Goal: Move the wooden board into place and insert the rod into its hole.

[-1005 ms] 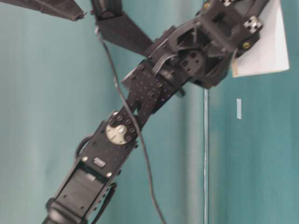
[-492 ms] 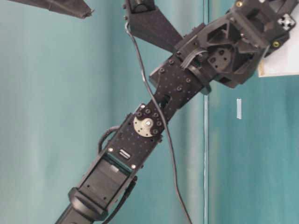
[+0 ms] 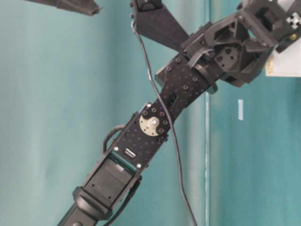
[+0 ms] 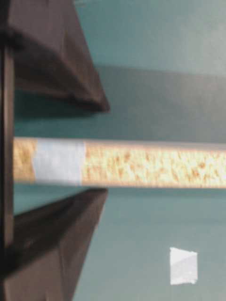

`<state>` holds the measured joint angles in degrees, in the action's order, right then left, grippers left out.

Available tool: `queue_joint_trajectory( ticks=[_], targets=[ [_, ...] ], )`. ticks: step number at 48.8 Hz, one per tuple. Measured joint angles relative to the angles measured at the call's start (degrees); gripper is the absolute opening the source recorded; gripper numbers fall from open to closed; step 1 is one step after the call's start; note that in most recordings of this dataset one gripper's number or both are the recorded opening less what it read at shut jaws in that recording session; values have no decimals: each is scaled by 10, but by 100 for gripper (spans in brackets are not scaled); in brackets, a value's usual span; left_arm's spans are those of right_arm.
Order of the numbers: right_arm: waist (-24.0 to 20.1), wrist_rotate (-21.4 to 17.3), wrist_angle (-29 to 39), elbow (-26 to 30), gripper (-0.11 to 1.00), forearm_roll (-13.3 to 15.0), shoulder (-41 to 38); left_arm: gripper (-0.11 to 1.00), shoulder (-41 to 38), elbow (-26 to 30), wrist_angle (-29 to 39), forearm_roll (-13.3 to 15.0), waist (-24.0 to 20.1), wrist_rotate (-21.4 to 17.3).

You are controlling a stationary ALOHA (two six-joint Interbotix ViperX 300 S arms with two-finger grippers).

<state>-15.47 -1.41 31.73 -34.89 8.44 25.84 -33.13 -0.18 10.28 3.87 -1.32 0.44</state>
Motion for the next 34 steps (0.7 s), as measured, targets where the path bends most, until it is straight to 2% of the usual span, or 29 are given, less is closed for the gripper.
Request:
queue_joint_trajectory(
  ticks=[4, 13, 25, 30, 34],
  targets=[
    [0, 0, -1, -4, 99, 0, 3, 75, 0, 2, 0, -1, 0, 0],
    [0, 0, -1, -5, 99, 0, 4, 75, 19, -16, 11, -1, 0, 0],
    [0, 0, -1, -12, 99, 0, 5, 75, 92, -117, 4, -1, 5, 4],
    [0, 0, -1, -12, 99, 0, 5, 74, 110, -155, -21, 0, 11, 5],
    [1, 0, 0, -12, 99, 1, 4, 74, 117, -187, -67, -1, 16, 5]
  ],
)
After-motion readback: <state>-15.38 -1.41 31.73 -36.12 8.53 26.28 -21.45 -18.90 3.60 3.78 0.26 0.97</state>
